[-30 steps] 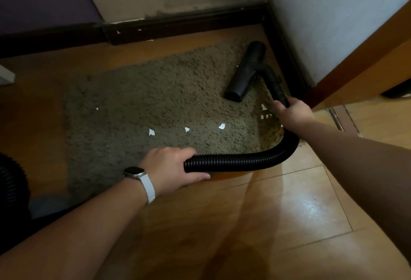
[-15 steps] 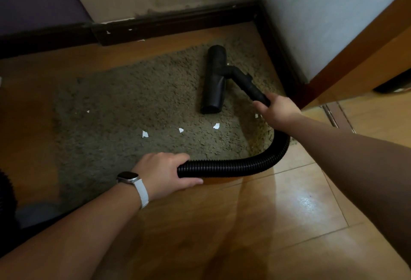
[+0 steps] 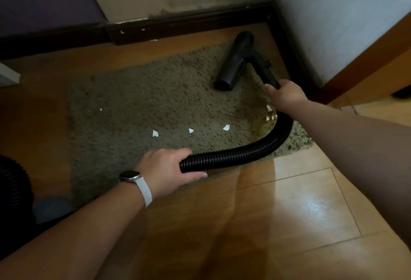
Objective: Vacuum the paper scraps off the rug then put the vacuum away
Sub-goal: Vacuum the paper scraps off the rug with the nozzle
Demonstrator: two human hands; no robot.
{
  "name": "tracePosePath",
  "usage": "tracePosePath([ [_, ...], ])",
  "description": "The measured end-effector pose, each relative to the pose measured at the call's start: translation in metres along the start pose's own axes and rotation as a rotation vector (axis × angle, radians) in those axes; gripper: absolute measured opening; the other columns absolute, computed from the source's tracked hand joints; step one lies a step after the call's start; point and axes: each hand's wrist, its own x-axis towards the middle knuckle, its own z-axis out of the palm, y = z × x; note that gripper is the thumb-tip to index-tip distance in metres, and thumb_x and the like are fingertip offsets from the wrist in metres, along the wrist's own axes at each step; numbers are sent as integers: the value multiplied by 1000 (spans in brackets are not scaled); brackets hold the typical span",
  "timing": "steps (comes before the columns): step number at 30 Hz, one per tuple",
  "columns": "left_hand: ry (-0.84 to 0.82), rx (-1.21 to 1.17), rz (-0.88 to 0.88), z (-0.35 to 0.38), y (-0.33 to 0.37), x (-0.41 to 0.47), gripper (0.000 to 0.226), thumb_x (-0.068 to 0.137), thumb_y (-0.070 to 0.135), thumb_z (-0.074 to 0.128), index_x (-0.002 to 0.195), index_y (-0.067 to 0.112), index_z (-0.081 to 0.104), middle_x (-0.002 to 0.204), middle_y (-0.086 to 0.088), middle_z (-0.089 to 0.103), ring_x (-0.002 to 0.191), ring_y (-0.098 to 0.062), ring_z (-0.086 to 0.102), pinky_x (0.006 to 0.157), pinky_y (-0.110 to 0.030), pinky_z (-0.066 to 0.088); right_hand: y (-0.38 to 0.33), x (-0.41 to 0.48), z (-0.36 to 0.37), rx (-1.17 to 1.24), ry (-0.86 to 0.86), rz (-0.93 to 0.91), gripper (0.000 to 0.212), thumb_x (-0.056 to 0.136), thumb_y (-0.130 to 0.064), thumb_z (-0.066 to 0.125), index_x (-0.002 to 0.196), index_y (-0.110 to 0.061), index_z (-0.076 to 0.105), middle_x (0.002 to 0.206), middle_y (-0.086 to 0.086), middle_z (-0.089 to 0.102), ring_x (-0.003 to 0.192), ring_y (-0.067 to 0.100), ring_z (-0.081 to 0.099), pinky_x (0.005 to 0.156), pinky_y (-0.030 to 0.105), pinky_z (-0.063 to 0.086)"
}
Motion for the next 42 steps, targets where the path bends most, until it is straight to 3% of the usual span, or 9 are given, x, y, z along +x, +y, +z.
tracePosePath([
  [6, 8, 1, -19, 0, -5, -7, 55, 73, 85, 45, 94, 37, 59, 71, 14, 59, 67, 0, 57, 61, -24, 48, -14, 3, 13, -95, -58, -64, 46, 99, -54, 47, 122, -16, 57, 91, 6, 61, 87, 28, 60, 72, 33, 44],
  [11, 0, 12, -5, 3, -5, 0, 57, 71, 88, 41, 95, 39, 58, 71, 16, 59, 68, -2, 57, 54, -21, 36, 0, -3, 6, -68, -80, -1, 46, 98, -55, 48, 124, -18, 56, 87, 4, 60, 79, 24, 61, 66, 33, 45],
  [15, -9, 29, 40, 4, 4, 11, 57, 73, 87, 44, 98, 38, 59, 76, 15, 62, 72, -5, 58, 63, -26, 45, 33, -12, 1, -17, -39, 65, 44, 97, -56, 48, 120, -20, 59, 88, 4, 63, 75, 21, 61, 60, 31, 43],
  [19, -33, 29, 69, 4, 8, 14, 56, 75, 85, 45, 103, 39, 59, 80, 16, 63, 76, -5, 59, 68, -27, 49, 50, -23, 0, 29, -18, 131, 45, 97, -58, 47, 123, -23, 59, 94, 4, 64, 81, 23, 63, 68, 33, 47],
  [24, -58, 47, 106, 5, 7, 8, 56, 75, 85, 43, 102, 39, 58, 81, 17, 62, 75, -1, 58, 70, -25, 51, 56, -42, 7, 69, 34, 163, 40, 97, -58, 48, 111, -22, 58, 89, 6, 65, 79, 26, 67, 73, 42, 59],
  [31, -125, 62, 184, 7, 8, 0, 58, 75, 85, 43, 105, 38, 57, 86, 15, 63, 80, -4, 59, 74, -28, 51, 39, -69, 5, -86, -111, -115, 31, 99, -51, 49, 108, -23, 60, 88, 7, 65, 77, 23, 65, 73, 43, 55],
  [35, -150, 81, 211, 10, 10, -4, 57, 75, 85, 44, 106, 39, 56, 87, 16, 62, 81, -4, 58, 77, -28, 51, 25, -85, 4, -192, -174, -306, 22, 99, -49, 52, 108, -30, 58, 82, -1, 62, 73, 15, 60, 63, 32, 46],
  [42, -168, 57, 263, 10, 14, -5, 53, 76, 83, 47, 107, 40, 56, 86, 16, 61, 79, -2, 57, 74, -26, 50, 45, -100, 6, -263, -236, -369, 25, 97, -51, 54, 110, -30, 59, 78, -3, 61, 71, 14, 60, 67, 34, 50],
])
